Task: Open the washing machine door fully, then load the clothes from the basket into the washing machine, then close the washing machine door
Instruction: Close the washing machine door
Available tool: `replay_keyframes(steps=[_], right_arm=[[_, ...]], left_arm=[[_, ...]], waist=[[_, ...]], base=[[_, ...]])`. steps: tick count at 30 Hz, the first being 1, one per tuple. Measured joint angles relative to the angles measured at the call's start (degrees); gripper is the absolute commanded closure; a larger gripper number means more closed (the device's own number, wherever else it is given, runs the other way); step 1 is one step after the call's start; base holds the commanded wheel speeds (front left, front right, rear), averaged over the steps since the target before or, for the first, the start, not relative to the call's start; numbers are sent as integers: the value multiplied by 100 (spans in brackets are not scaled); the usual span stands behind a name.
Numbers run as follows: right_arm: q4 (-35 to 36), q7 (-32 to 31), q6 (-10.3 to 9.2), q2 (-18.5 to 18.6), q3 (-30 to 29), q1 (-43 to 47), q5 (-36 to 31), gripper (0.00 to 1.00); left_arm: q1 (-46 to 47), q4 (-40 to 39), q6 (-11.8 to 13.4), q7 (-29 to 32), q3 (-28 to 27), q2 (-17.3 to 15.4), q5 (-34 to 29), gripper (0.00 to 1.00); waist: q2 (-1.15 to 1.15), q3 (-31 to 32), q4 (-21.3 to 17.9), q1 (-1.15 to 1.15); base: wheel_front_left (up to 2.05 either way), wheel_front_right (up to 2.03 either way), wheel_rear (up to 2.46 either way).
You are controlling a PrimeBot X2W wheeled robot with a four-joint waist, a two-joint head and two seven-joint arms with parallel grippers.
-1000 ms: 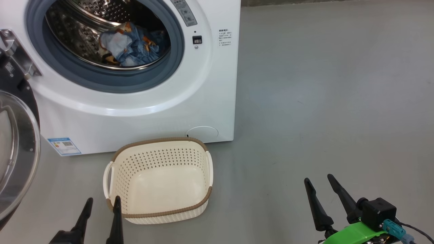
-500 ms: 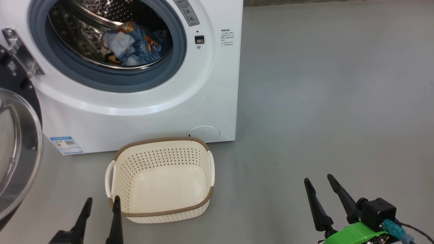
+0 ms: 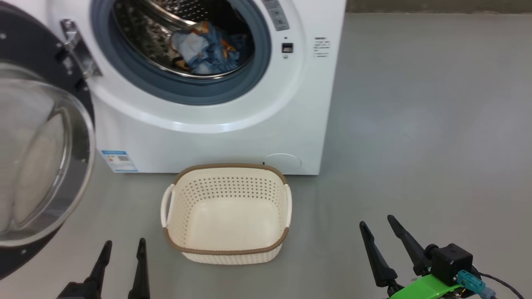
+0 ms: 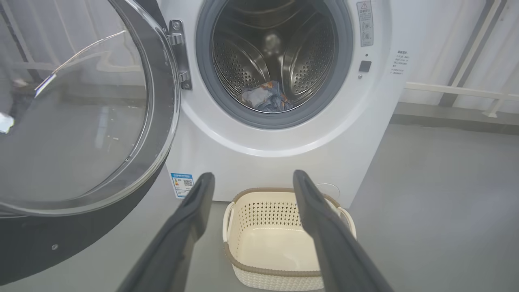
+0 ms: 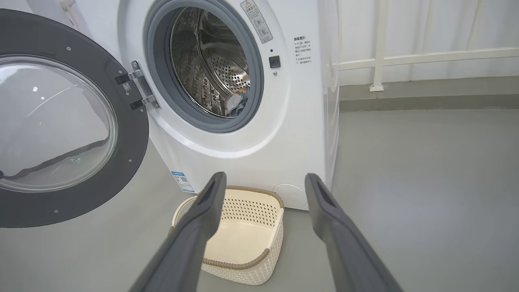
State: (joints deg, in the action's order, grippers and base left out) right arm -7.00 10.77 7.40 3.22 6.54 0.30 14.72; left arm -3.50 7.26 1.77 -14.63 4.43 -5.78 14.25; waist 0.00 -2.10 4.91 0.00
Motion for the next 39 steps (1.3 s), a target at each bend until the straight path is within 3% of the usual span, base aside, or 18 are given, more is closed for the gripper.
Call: replay_keyframes(steps=[24,30,39], right_arm=[[-40,26,0,75,557,66,18,0],[-136,26,0,69,789,38,158,0],[-308,93,0,105,960,-91,214,0]], left_arm=[[-300,-101,30,0,-166,-31,1,0],[-488,-252,104,0,-266,-57,10,0],[-598,-411,166,0,-328,-71,19,0]], waist=[[0,248,2110,0],[0,324,2366,0],[0,347,2412,0]], base=[[0,0,0],[0,0,0],[0,0,0]])
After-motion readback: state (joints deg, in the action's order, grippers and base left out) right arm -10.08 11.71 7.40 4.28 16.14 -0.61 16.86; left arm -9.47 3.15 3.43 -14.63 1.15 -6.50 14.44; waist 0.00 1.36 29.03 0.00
